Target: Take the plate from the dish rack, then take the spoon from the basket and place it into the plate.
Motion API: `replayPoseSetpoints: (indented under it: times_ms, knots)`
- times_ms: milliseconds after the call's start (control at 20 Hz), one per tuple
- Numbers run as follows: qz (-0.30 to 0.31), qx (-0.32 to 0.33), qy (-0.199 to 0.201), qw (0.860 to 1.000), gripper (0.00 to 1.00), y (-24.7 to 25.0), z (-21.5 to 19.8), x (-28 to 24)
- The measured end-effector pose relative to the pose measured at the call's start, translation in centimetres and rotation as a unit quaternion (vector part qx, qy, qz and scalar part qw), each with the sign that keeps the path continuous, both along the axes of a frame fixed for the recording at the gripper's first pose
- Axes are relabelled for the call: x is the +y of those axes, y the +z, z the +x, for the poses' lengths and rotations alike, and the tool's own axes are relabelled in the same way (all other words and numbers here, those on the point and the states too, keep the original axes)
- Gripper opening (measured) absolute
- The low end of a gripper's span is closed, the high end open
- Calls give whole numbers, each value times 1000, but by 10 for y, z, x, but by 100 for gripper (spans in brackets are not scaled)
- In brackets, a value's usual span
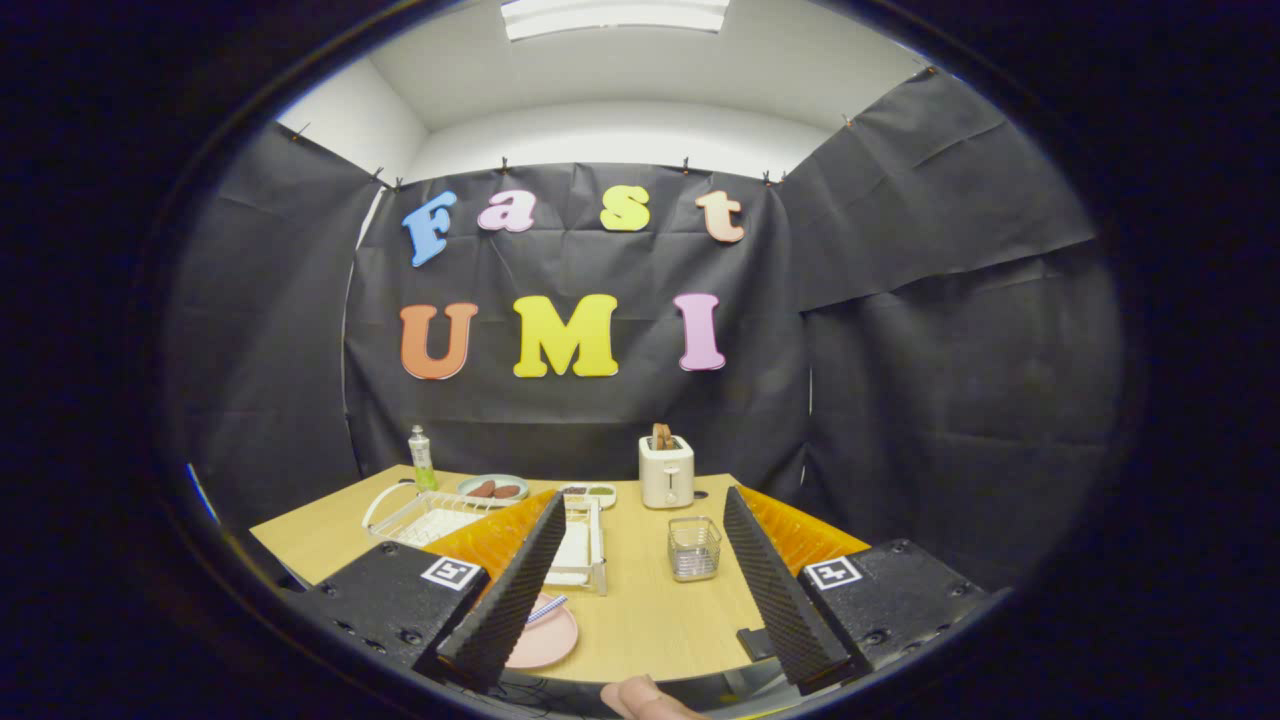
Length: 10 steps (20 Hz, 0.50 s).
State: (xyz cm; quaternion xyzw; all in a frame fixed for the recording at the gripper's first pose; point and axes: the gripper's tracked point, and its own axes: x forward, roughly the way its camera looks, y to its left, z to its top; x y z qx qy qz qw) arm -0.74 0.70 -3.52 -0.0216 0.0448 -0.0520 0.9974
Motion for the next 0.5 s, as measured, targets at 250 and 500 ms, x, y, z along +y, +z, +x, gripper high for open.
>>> replayPoseSetpoints:
  times_ms: [250, 500]
  knots:
    - [-2, 7, 7, 1000, 100, -4, -1, 4]
    - [8, 25, 17, 1000, 100, -14, -1, 9]
